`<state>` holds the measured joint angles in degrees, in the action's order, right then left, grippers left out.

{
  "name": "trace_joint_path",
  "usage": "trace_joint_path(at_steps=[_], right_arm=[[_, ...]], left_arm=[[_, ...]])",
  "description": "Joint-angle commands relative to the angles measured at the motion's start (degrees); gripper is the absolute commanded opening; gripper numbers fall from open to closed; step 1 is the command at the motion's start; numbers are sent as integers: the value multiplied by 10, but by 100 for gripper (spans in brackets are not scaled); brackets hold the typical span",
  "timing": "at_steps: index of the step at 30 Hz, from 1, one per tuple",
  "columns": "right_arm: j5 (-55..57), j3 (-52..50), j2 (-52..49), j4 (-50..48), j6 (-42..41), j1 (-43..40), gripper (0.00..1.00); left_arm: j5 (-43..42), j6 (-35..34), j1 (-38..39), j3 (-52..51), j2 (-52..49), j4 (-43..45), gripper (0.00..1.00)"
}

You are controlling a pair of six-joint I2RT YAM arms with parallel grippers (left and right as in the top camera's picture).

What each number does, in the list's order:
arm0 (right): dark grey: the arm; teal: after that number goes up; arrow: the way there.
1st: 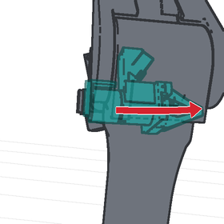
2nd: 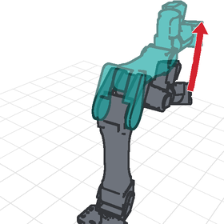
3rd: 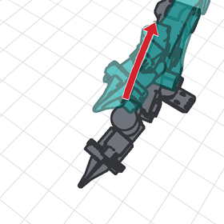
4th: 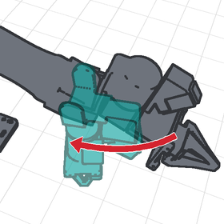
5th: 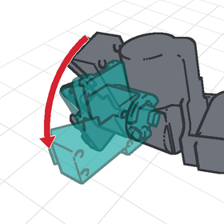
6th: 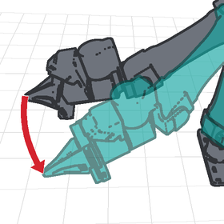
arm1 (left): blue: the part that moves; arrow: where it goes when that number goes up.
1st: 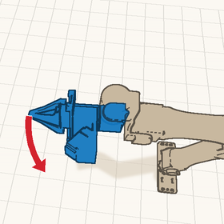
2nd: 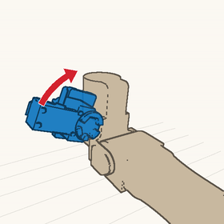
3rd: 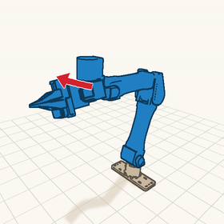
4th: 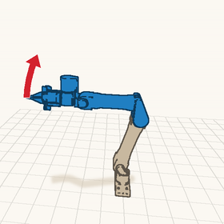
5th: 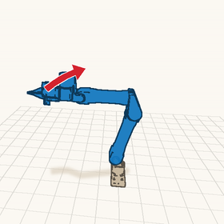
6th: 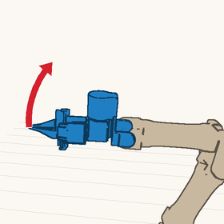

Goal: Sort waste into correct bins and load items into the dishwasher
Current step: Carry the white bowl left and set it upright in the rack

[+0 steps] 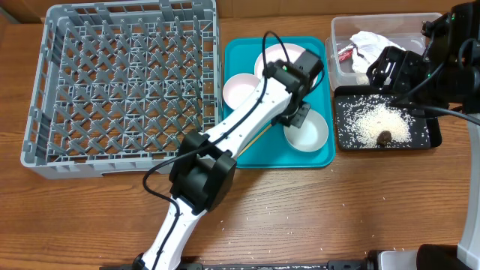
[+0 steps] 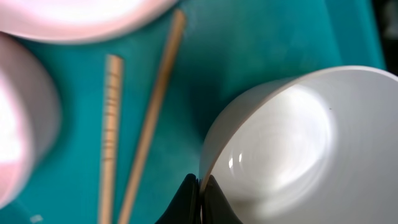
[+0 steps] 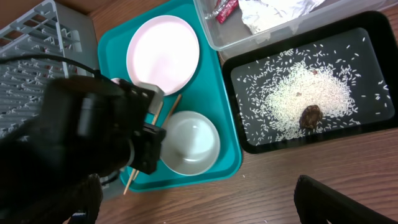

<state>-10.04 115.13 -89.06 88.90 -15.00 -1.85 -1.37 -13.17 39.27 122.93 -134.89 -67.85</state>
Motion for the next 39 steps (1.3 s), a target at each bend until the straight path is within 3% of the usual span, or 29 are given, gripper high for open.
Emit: trace_joint_path(at_steps=[1, 5, 8, 16, 17, 20, 29, 39], right_arm=[[6, 4, 3, -3, 0, -2, 100], [6, 4, 3, -3, 0, -2, 100], [6, 4, 3, -3, 0, -2, 100], [6, 4, 3, -3, 0, -2, 100], [6, 4, 3, -3, 0, -2, 100], [6, 4, 3, -3, 0, -2, 100], [6, 4, 3, -3, 0, -2, 100], [6, 4, 3, -3, 0, -2, 100]], left_arm=[[48, 9, -38, 102, 55, -41, 4], [133, 24, -99, 151, 111, -48, 4], [292, 28, -144, 151, 131, -37, 4], [557, -6, -201, 150, 84, -26, 4], [619, -23, -203, 150, 72, -32, 4], [687, -50, -203, 150, 60, -45, 4], [688, -187, -204, 147, 21, -97, 4], [630, -188, -201, 147, -24, -111, 4]])
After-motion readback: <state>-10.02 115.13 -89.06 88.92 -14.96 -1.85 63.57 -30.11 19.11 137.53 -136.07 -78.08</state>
